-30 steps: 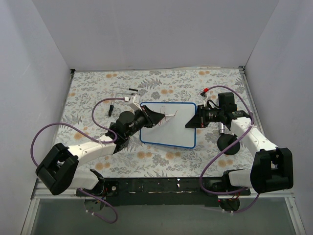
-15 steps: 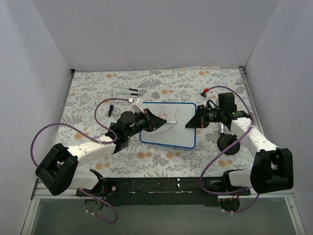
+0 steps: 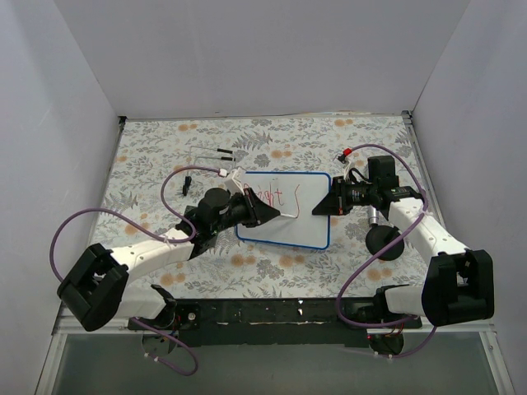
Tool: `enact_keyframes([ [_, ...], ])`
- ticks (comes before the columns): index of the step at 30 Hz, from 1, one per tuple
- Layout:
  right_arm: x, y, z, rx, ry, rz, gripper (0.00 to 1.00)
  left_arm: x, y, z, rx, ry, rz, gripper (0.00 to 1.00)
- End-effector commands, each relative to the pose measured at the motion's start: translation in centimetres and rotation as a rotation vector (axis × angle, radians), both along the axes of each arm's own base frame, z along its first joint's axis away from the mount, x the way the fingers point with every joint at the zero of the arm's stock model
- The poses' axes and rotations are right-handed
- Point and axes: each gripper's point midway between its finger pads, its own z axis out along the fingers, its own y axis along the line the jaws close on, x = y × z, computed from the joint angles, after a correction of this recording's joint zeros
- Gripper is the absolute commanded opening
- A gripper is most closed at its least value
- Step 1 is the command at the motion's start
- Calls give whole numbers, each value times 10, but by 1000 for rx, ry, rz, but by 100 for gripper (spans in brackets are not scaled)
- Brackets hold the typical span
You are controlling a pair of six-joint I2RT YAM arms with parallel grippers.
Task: Write a sentence on the whiteboard
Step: Write with the whiteboard marker without the cap on the whiteboard.
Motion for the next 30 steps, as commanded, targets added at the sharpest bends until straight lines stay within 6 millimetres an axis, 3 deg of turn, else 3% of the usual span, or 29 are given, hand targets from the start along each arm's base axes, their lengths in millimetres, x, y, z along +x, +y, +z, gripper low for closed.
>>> enact_keyframes([
  [1,-1,5,24,54,-104,42,1,-5,9,-6,61,-4,12,0],
  [6,-1,5,24,54,-104,44,1,2,12,43,-28,-126,50,0],
  [11,-1,5,23,54,-102,42,1,17,15,63,-36,-170,97,0],
  [21,-1,5,24,54,-104,42,1,40,10,49,52,-166,121,0],
  [30,-1,4,23,54,-102,41,1,41,6,40,67,-149,101,0],
])
